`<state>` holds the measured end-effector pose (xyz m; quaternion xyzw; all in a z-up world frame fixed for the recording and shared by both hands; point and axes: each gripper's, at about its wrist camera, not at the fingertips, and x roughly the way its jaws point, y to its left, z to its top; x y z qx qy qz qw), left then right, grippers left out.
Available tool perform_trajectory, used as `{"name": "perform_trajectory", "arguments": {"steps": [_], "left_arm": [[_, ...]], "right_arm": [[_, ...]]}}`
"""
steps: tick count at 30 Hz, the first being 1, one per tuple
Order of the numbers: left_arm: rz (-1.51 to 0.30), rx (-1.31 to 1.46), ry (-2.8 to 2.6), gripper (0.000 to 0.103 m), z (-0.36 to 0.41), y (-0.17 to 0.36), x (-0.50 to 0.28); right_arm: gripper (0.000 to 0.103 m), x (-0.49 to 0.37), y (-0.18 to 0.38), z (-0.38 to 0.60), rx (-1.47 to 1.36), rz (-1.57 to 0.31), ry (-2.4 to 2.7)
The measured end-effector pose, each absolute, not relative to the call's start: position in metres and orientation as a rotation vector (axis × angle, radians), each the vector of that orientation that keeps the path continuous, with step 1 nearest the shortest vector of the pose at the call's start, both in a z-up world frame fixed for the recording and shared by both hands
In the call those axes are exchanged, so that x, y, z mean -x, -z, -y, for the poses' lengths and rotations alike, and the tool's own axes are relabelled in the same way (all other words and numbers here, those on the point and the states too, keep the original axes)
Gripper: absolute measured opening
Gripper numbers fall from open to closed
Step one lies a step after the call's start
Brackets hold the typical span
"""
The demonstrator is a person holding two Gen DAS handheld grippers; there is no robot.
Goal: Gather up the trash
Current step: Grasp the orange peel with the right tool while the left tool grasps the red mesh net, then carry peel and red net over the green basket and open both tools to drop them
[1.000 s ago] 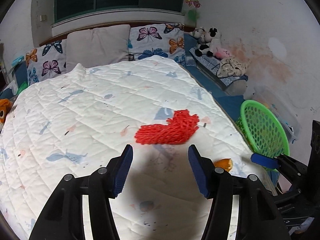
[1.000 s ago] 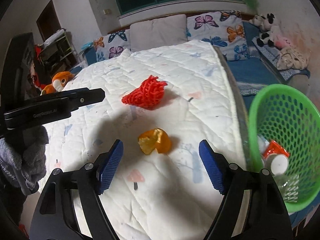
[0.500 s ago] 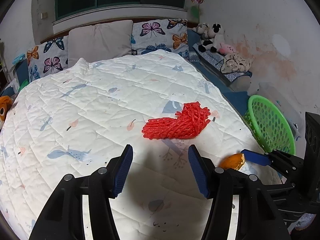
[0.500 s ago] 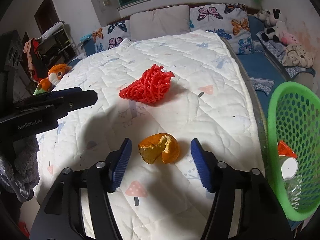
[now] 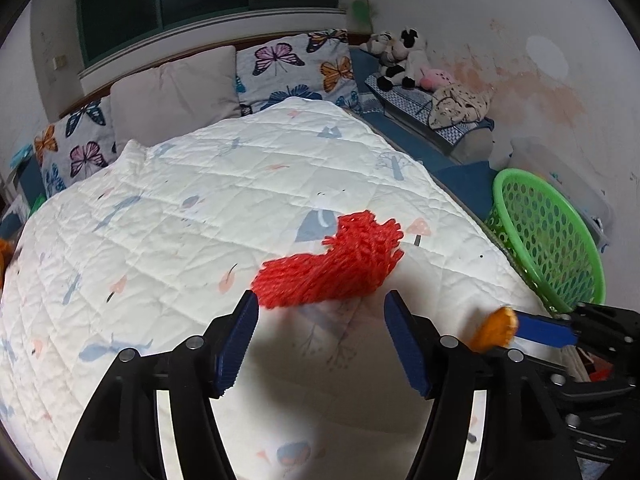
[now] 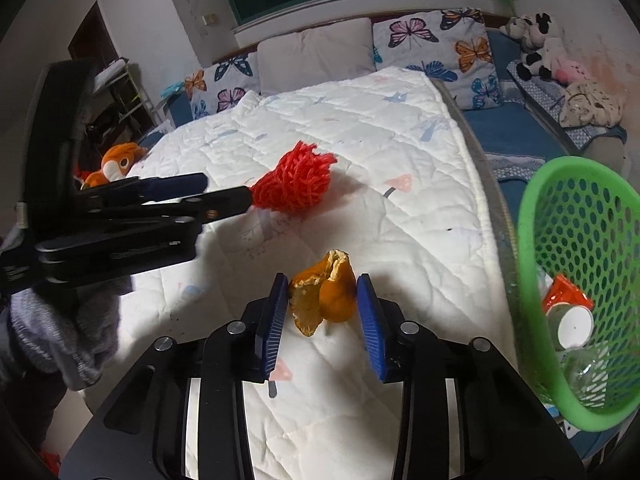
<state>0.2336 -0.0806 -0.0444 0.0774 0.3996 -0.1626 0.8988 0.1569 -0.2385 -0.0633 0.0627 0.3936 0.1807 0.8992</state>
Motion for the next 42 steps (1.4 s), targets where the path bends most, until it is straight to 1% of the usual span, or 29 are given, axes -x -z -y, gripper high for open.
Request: {"name": "perform_trajectory", "arguments": {"steps": [1,3,4,12,13,15,17,21,23,27,35,42], "left_arm": [[-0.827,-0.167,0.339,0.064,0.084,0.045,-0.236],[-0.824,-0.189,0.35,0.069,0.091,0.047,-0.241],[-0.82,-0.207,0.355,0.07,0.095,0.048,-0.243],[-0.813,-0.329,0.35,0.071,0.122,0.061,-0.26],[-0.817,-0.33,0.348,0.069,0.123,0.062,-0.263],[-0.834,-0.318,0.352,0.054,0.123,0.064,-0.269],[-0.853,-0.296,0.362,0.046,0.122,0.067,-0.273],[-0.852,-0.273,0.366,0.033,0.121,0.068,-0.273],[-0.84,-0.275,0.366,0.029,0.122,0.066,-0.269],[-0.825,-0.259,0.37,0.025,0.123,0.057,-0.264],[-0.787,-0.224,0.432,0.025,0.14,0.033,-0.248],[-0.756,-0.225,0.495,0.025,0.164,0.017,-0.234]], "right_arm": [[0.036,-0.156,0.062,0.241,-0.132,-0.812,-0.372],[0.036,-0.151,0.06,0.247,-0.139,-0.805,-0.36],[0.036,-0.15,0.059,0.25,-0.142,-0.803,-0.355],[0.036,-0.139,0.055,0.279,-0.192,-0.79,-0.29],[0.036,-0.137,0.055,0.281,-0.195,-0.787,-0.285],[0.036,-0.133,0.055,0.286,-0.203,-0.782,-0.271],[0.036,-0.129,0.056,0.29,-0.218,-0.78,-0.264],[0.036,-0.127,0.055,0.3,-0.245,-0.769,-0.245],[0.036,-0.126,0.054,0.305,-0.26,-0.759,-0.228],[0.036,-0.124,0.049,0.318,-0.285,-0.725,-0.178],[0.036,-0.121,0.048,0.358,-0.33,-0.69,-0.052],[0.036,-0.117,0.052,0.383,-0.293,-0.679,0.074]]}}
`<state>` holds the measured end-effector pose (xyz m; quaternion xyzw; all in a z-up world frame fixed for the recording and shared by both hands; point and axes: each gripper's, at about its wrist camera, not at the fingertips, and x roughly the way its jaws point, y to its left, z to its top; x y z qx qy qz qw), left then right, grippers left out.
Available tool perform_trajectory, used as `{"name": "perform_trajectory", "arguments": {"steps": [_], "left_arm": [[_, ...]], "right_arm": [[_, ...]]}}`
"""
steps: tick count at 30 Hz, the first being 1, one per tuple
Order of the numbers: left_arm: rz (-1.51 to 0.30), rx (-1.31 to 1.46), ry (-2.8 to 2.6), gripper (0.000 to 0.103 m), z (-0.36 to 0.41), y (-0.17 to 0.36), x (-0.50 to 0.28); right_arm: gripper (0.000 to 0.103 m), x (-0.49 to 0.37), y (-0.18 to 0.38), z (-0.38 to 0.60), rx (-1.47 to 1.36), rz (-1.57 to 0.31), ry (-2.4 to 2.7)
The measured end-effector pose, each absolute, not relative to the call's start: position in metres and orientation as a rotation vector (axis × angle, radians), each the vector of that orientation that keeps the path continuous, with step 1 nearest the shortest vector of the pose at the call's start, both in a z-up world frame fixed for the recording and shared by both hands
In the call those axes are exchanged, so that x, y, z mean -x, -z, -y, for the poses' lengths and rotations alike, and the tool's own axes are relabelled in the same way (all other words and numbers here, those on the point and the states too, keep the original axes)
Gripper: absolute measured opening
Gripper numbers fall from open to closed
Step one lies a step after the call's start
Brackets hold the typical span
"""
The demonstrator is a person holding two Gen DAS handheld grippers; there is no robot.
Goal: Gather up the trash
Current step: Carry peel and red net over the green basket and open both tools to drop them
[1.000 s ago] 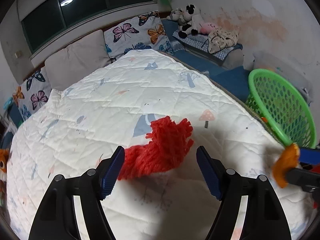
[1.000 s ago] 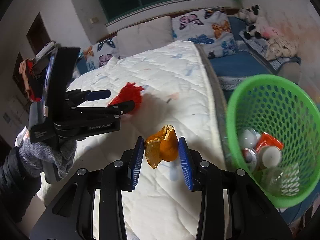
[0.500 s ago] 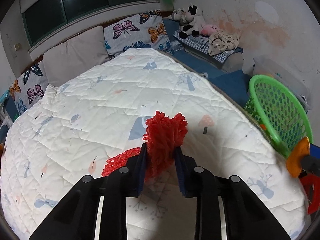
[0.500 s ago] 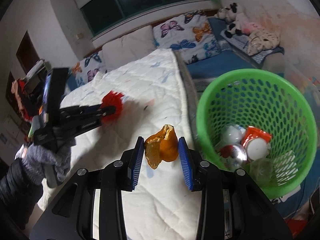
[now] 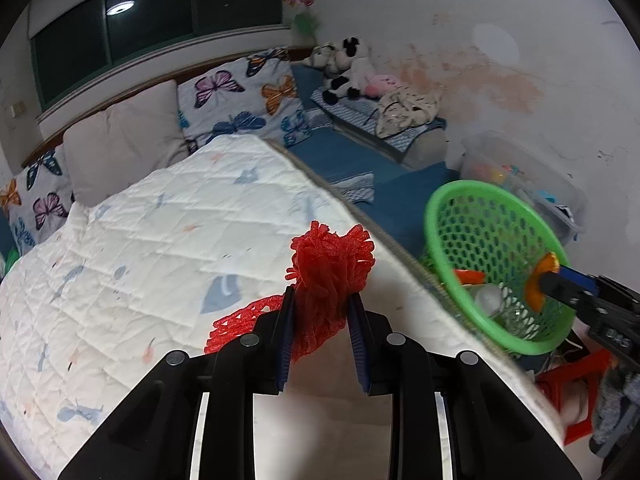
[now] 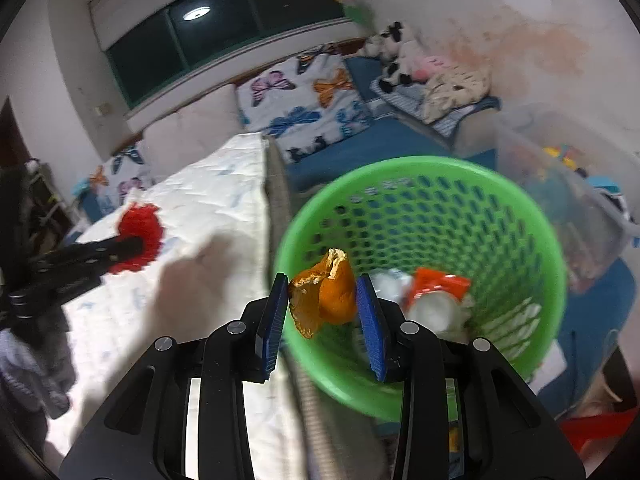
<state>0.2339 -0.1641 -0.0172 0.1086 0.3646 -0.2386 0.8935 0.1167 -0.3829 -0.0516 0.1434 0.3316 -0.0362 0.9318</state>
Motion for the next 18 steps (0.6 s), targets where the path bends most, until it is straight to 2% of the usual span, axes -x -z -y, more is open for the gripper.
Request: {"name": "perform_trajectory", "arguments": {"steps": [13,15,18], "left_arm": [[-0.747,-0.221,0.608,0.025,0.218,0.004,-0.216],[-0.75,-0.221,0.625,0.025,0.227,0.003,-0.214],[-0.75,-0.226,0.653,0.025,0.244,0.002,-0.211]], "right_arm": [[0.038,-0.116,0.072,0.424,-0.339,-0.72,0.159],[0.046,-0.115,0.072,0.429,-0.343,-0.717,0.161],[0.047,-0.111,0.069,0.433,-0.334,-0.706,0.164]]}}
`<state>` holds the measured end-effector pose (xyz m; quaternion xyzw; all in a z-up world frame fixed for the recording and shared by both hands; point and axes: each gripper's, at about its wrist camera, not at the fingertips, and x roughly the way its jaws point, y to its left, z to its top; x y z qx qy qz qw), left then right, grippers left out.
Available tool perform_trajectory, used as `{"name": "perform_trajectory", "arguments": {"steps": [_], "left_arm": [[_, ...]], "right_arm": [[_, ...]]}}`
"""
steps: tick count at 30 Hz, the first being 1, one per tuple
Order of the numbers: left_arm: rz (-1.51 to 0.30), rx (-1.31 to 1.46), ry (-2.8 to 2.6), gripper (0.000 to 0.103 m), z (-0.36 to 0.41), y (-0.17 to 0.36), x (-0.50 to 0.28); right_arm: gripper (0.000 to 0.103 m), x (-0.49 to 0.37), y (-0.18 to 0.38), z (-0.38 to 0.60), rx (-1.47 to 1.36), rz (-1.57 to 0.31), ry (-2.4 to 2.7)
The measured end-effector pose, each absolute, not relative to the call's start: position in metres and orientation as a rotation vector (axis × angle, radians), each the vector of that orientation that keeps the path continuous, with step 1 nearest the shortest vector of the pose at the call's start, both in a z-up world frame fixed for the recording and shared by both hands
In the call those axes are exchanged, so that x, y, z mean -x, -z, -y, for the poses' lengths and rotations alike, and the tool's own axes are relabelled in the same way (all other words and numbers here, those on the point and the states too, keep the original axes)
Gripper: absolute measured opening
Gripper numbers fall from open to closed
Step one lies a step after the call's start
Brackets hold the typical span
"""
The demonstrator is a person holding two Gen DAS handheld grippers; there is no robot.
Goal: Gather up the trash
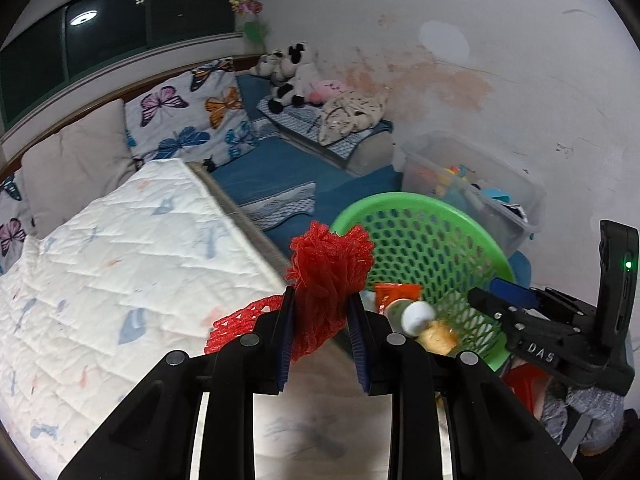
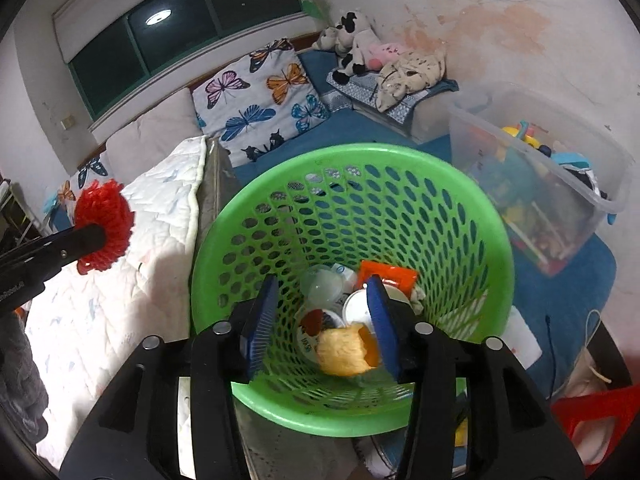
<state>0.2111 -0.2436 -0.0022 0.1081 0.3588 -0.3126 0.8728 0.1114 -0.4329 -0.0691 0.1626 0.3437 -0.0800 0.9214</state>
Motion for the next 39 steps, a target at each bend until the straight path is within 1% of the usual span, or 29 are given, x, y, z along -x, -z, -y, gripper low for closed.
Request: {"name": "perform_trajectory", "arguments": {"steps": [6,14,17,18,20,21,23,28,29,32,35,37,39], "left_arm": [[-0.753,-0.234,0.703,0.025,0.274,0.003,-0.205],[-0.812,-0.202,0.745,0.026,0.303,0.015,-0.205],[-0.83,-0.195,0.755,0.028,0.312,0.019,-0.204],[-0.835,-0.193,0.759,0.032,0.315,0.021,-0.204],[-0.839,-0.193,0.758,0.037,0.317,0.023,-0.204],[-0.843,-0.193,0.757,0.046,0.319,0.025,-0.204],[-0.844,-0.189,0.748,0.055,0.32,0.027,-0.203],[-0.852,-0.177,0.754,0.058,0.315,0.03,-0.203],[-0.851,-0.173,0.752,0.061,0.313,0.03,-0.203],[-0.844,-0.154,0.744,0.062,0.303,0.028,-0.202],[-0.827,-0.147,0.721,0.063,0.287,0.025,-0.198],[-0.816,-0.146,0.707,0.066,0.279,0.023,-0.196],[-0.801,-0.15,0.682,0.068,0.268,0.021,-0.193]], "right_arm": [[0.048,-0.1,0.064,0.443,-0.343,-0.691,0.178],[0.051,-0.076,0.061,0.45,-0.362,-0.675,0.197],[0.052,-0.07,0.063,0.454,-0.382,-0.676,0.207],[0.052,-0.069,0.065,0.455,-0.386,-0.679,0.21],[0.052,-0.066,0.066,0.456,-0.393,-0.682,0.214],[0.052,-0.066,0.067,0.456,-0.395,-0.684,0.215],[0.053,-0.065,0.068,0.457,-0.398,-0.687,0.212],[0.055,-0.062,0.069,0.455,-0.397,-0.69,0.205],[0.057,-0.062,0.069,0.453,-0.394,-0.691,0.202],[0.061,-0.061,0.068,0.447,-0.379,-0.696,0.189],[0.068,-0.061,0.066,0.439,-0.362,-0.698,0.172],[0.07,-0.061,0.064,0.433,-0.353,-0.697,0.16],[0.074,-0.062,0.062,0.425,-0.34,-0.7,0.14]]}}
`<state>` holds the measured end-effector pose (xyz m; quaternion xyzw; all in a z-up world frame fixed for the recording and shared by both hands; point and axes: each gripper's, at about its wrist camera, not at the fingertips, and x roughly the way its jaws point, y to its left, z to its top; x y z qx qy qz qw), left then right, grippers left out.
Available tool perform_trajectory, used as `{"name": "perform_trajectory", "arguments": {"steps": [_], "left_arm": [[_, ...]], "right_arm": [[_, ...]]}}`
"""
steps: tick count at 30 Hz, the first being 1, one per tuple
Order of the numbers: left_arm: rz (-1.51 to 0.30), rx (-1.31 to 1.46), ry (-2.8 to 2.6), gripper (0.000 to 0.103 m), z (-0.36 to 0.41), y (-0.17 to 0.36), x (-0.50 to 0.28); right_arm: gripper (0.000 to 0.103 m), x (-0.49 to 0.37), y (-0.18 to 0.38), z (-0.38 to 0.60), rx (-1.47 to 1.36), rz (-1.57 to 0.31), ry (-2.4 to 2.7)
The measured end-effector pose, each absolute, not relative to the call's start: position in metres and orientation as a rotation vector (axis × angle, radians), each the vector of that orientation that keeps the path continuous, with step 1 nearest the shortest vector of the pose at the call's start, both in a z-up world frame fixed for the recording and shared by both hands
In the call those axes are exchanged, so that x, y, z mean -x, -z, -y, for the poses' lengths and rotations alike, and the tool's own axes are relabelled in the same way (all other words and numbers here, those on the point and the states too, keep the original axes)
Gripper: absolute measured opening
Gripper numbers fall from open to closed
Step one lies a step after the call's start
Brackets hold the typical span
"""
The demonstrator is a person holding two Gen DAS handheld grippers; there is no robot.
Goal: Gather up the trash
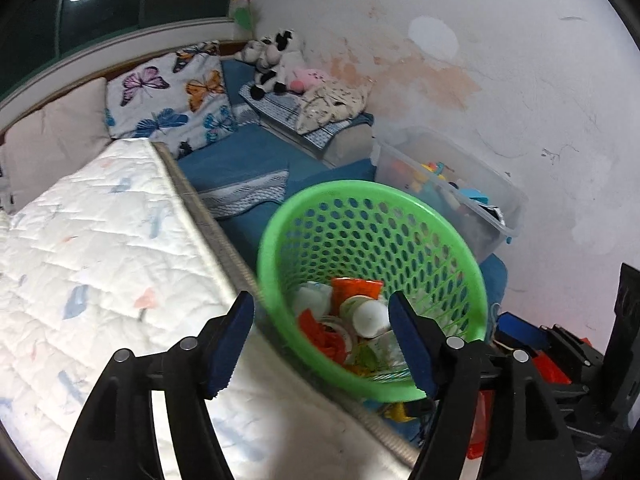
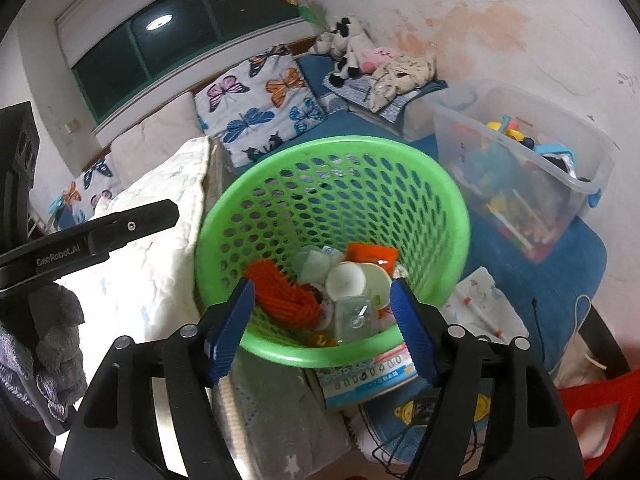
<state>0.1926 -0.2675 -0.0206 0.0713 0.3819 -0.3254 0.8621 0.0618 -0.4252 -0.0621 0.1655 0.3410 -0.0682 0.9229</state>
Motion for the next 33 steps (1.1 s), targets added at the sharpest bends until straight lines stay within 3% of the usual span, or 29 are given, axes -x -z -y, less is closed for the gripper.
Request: {"name": "perform_trajectory", "arguments": {"steps": [15,33], "left_arm": [[-0.701,-0.136,0.513,0.088,0.186,0.005,-0.167],[-0.682,-0.05,0.336,0.094,0.084,0.009,-0.145]], "right_arm": [[0.09,-0.068,0.044,0.368,-0.22,-0.696,0.041],[0.095,-0.081,0.031,0.311,-0.119,-0.698,-0.054]]}}
